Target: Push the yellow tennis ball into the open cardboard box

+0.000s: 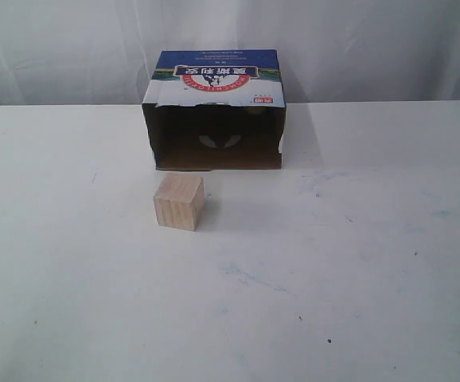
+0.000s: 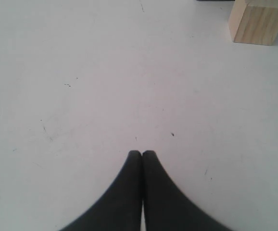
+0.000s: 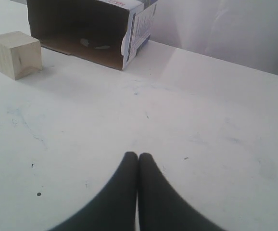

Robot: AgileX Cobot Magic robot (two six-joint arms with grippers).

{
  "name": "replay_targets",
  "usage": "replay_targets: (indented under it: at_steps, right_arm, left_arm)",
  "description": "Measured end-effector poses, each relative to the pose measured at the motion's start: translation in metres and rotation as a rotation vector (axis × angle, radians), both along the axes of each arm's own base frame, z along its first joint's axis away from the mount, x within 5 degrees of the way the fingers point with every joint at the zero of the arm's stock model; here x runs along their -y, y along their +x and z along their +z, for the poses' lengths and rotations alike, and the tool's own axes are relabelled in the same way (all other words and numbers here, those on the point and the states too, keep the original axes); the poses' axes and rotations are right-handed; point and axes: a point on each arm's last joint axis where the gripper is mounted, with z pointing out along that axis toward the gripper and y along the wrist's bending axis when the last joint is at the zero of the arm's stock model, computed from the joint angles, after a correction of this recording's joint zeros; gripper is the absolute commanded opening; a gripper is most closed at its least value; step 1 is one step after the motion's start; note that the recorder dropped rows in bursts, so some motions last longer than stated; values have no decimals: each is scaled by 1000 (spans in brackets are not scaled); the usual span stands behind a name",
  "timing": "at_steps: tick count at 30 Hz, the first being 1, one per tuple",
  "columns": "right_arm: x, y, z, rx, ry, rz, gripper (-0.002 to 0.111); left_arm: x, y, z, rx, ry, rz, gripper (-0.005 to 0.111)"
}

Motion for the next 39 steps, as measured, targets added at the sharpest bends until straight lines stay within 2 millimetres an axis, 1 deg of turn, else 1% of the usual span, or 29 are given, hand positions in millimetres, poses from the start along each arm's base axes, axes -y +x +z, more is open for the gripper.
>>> replay_targets:
  at_steps: [24, 30, 39]
  right_arm:
    - [0, 0, 0, 0, -5, -1, 0]
    - [0, 0, 0, -14, 43, -16, 0]
    - [0, 0, 0, -17, 53, -20, 0]
  left_arm:
    - [0, 0, 0, 0, 0, 0, 0]
    - [0, 0, 0, 0, 0, 0, 0]
    - [0, 0, 0, 0, 0, 0, 0]
